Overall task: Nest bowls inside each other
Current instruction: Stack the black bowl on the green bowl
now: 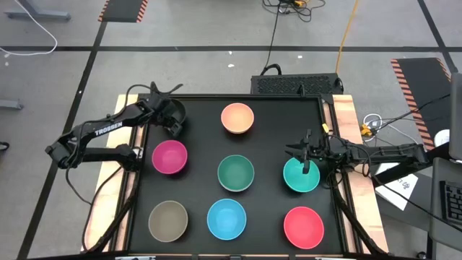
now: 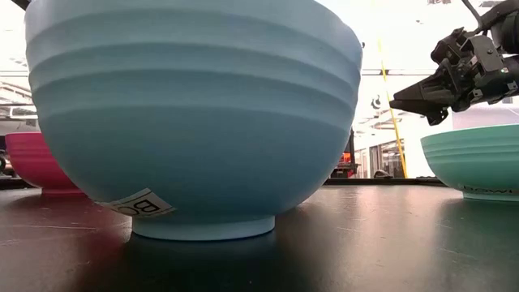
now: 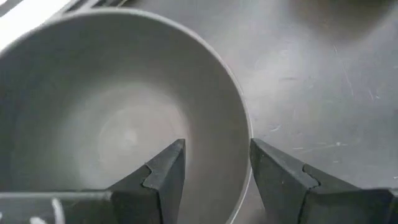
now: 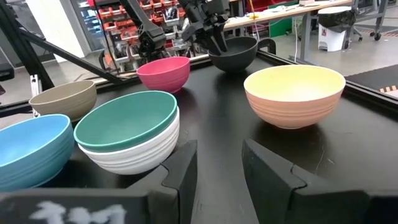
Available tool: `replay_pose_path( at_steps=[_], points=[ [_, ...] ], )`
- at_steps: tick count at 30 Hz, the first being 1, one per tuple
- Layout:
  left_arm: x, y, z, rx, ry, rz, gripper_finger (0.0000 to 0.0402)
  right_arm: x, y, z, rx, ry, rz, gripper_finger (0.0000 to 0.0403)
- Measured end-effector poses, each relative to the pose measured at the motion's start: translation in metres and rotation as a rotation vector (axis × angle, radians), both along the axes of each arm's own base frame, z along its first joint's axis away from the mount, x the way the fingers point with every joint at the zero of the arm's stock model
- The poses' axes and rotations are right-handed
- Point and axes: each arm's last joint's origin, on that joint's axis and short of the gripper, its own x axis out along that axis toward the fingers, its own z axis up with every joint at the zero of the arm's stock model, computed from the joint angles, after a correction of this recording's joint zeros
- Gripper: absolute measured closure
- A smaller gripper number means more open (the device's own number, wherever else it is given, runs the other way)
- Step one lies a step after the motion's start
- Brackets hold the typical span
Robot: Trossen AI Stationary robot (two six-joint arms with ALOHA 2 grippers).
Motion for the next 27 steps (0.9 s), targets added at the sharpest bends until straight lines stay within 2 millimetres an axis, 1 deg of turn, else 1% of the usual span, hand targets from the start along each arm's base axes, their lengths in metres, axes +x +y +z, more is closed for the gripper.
replay_pose_path(
  at_steps=[8, 15, 27],
  points=[
    [0.0005, -0.0006, 0.0008, 0.01, 0.01, -0.028, 0.022, 0.0001, 0.0007, -0.0004, 0.01, 0.003, 0.022, 0.0287],
    [0.0063, -0.0027, 0.0097, 0.023, 0.011, -0.069, 0.022, 0.0001, 0.0007, -0.0005, 0.01, 0.004, 0.023, 0.0287],
    [0.0049, -0.0054, 0.0081, -0.001, 0.041, -0.052, 0.022, 0.0001, 0.0007, -0.0005, 0.011, 0.004, 0.023, 0.0287]
  ],
)
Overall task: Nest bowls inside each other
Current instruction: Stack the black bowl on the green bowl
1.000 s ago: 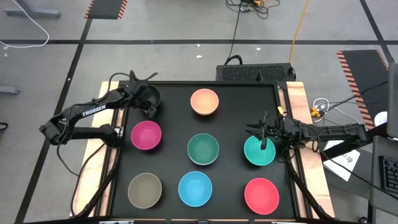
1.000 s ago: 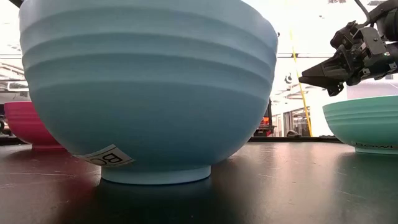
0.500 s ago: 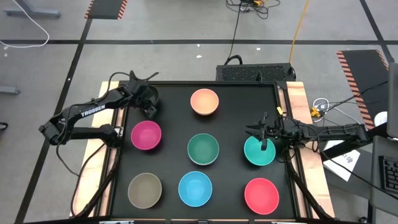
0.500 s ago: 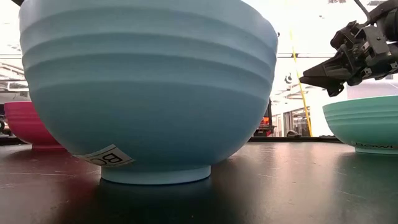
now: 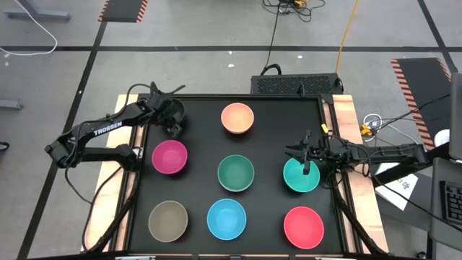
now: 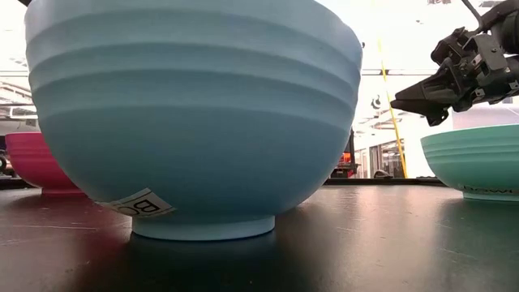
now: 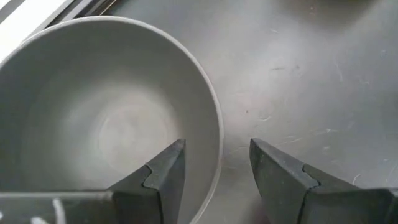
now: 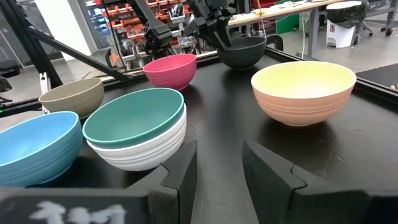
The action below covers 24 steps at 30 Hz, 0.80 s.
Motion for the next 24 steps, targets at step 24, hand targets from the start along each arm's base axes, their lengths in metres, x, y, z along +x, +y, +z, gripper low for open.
replay_pose_path(
  at_steps=[24],
  points=[
    [0.006, 0.009, -0.02, -0.037, 0.108, 0.024, 0.022, 0.0, 0.001, 0.0, 0.022, 0.002, 0.023, 0.0287]
  ],
)
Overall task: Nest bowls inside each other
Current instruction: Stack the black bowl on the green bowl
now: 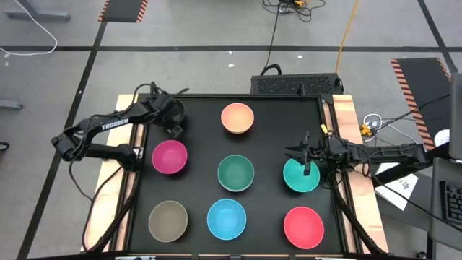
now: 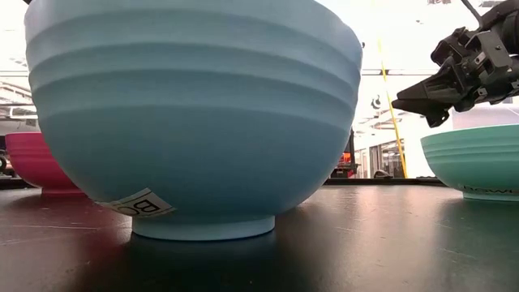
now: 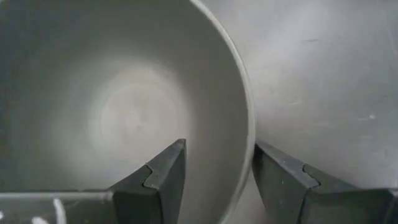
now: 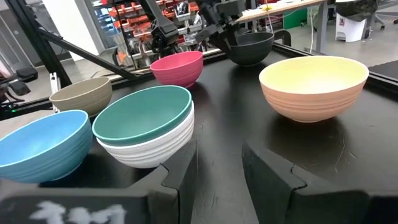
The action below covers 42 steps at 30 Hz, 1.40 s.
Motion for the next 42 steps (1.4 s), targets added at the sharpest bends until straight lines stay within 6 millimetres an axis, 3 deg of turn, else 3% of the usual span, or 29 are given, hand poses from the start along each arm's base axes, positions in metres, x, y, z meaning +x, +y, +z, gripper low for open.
replay_pose_path(
  at_steps=[6, 15, 29, 36, 42],
  points=[
    [0.0, 0.001, 0.0, 0.026, 0.011, 0.004, 0.0238, 0.0, 0.0, 0.0, 0.0, 0.0, 0.0, 0.0287],
    [0.0, 0.001, 0.001, 0.039, 0.024, -0.037, 0.0386, 0.0, 0.0, 0.0, 0.0, 0.0, 0.0, 0.0287],
    [0.004, 0.0, 0.002, 0.065, 0.018, -0.093, 0.0395, 0.0, 0.0, 0.0, 0.0, 0.001, 0.0, 0.0287],
    [0.018, -0.004, 0.007, 0.09, -0.104, -0.205, 0.0395, 0.001, 0.0, -0.001, 0.0, 0.014, 0.0, 0.0287],
    [0.02, -0.011, 0.024, 0.129, -0.246, -0.289, 0.039, 0.002, 0.0, -0.003, 0.008, 0.036, -0.001, 0.0287]
  ],
)
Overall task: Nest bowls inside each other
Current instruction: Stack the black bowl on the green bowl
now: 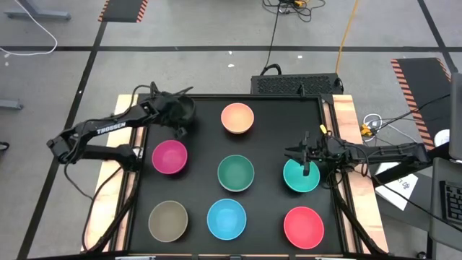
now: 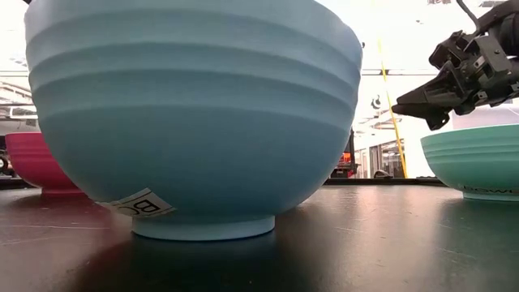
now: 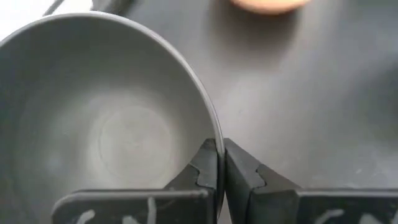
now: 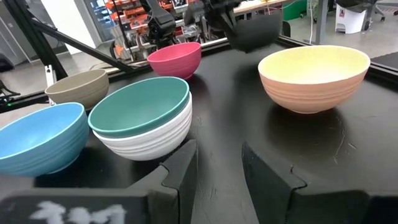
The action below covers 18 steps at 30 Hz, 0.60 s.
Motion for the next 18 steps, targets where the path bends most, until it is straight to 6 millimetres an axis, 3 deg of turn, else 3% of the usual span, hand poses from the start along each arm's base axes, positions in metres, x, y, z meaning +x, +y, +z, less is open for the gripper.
replay_pose_path(
  at_steps=[9, 18],
  points=[
    [-0.011, -0.026, 0.038, 0.083, -0.204, -0.093, 0.0395, 0.0, 0.0, -0.001, 0.0, 0.007, 0.0, 0.0287],
    [-0.007, -0.056, 0.052, 0.105, -0.287, -0.237, 0.0396, 0.0, 0.0, -0.001, 0.0, 0.007, 0.0, 0.0287]
  ],
)
